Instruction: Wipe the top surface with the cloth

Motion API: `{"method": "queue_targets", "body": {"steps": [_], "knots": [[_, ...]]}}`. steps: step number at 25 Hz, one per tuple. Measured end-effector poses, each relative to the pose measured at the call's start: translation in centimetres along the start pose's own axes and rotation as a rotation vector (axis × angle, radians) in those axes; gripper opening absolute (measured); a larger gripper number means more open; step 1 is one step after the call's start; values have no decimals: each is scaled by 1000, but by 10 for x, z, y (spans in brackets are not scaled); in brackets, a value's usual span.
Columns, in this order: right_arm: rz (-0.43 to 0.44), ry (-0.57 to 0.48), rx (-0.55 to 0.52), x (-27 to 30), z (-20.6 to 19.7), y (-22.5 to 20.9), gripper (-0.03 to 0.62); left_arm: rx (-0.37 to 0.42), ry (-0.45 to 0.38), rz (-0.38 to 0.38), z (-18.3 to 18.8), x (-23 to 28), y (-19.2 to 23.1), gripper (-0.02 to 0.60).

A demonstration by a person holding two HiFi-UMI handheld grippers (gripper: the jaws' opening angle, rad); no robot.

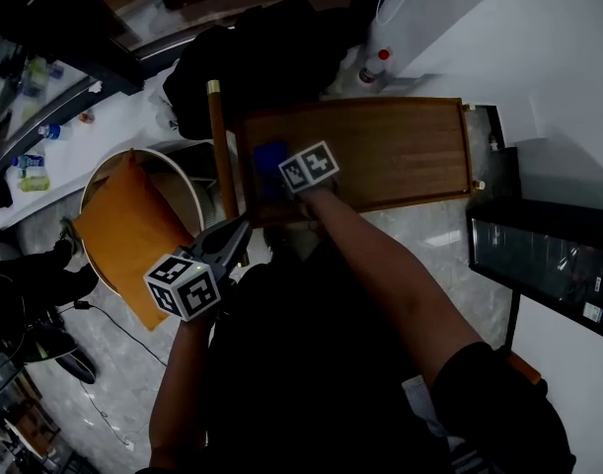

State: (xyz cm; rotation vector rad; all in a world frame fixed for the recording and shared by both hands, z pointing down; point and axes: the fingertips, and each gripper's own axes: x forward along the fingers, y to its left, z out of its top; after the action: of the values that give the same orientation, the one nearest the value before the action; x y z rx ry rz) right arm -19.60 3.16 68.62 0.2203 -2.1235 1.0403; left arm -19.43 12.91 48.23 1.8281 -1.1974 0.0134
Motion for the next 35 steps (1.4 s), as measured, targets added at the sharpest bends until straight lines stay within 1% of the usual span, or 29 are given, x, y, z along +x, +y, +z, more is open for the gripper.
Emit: {"method": "queue_targets", "body": {"steps": [5,10,18,21,26,35], "knots": [[-47,2,10,-40,-15,-39,68,19,9,-19,4,26,-22,11],[-87,-13,40,-89,-29,-85,67,49,41,-46,4,62,-53,11],[-118,-53,89,-155,-50,-142,67,59,69,-66,-5,110,-94,11],[-132,-70,108,-177,-56,-162,67,75,84,-71,-11,123,-109,11],[-165,-92,129,-208,-61,-190,67,75,105,-79,-24,145,-126,11],[-275,-147,177,-273,-73,-251,67,68,107,-100,-34,172,-147,11]]}}
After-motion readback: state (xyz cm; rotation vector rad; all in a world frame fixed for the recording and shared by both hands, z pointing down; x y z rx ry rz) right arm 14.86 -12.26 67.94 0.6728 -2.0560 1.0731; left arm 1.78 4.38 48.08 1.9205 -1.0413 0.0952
